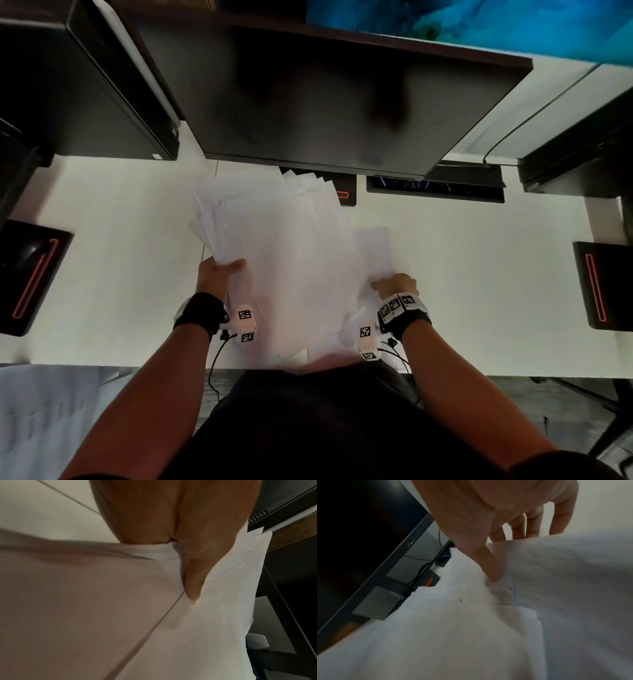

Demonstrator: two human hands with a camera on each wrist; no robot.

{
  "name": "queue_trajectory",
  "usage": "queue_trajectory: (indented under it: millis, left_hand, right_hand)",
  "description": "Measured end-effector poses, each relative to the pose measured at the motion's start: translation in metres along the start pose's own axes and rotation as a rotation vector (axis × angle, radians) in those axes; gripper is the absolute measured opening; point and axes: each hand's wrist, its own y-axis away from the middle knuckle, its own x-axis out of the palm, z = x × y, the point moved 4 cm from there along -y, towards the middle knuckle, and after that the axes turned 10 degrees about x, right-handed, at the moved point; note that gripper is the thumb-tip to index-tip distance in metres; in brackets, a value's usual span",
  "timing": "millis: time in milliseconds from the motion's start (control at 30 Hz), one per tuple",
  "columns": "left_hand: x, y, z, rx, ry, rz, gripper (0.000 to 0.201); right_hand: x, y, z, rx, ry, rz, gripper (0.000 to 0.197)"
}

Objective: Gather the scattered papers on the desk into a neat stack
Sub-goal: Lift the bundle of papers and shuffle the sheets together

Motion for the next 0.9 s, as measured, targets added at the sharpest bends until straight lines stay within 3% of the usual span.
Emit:
queue_trajectory:
  millis: [133,333,500,600,700,800,900]
  left_hand:
    - [0.0,0.0,0.0,-0.008,0.016,0.009,0.011]
    - [-0.004,0.001,0.002,-0.042,0.021,0.029,0.014]
    - [-0.004,0.005,-0.004,-0.024,0.013,0.055,0.014]
    - [-0.003,0.01,-0.008,-0.073,0.068,0.078,0.013]
    - [-0.003,0.011,-0.004,-0.1,0.095,0.101,0.02]
    - [-0.005,0.009,0.002,-0.129,0.15,0.071,0.017]
    - [-0.008,0.004,0.011,-0.143,0.094,0.072,0.078]
  right_hand:
    - [-0.022,0.012,-0.003,-0.142,-0.032,-0.06,0.025]
    - [-0.111,0.04,-0.002,-0.452,-0.055,-0.398,0.008]
    - [-0.2,0.107,0.013,-0.758,0.009,-0.589,0.009]
    - [-0.232,0.142,0.03,-0.862,-0.019,-0.62,0.018]
    - [-0.212,0.146,0.064,-0.919,-0.115,-0.495,0.02]
    - [-0.137,0.122,0.104,-0.886,-0.02,-0.322,0.016]
    - [-0.05,0.099,0.127,-0.764,0.062,-0.148,0.02]
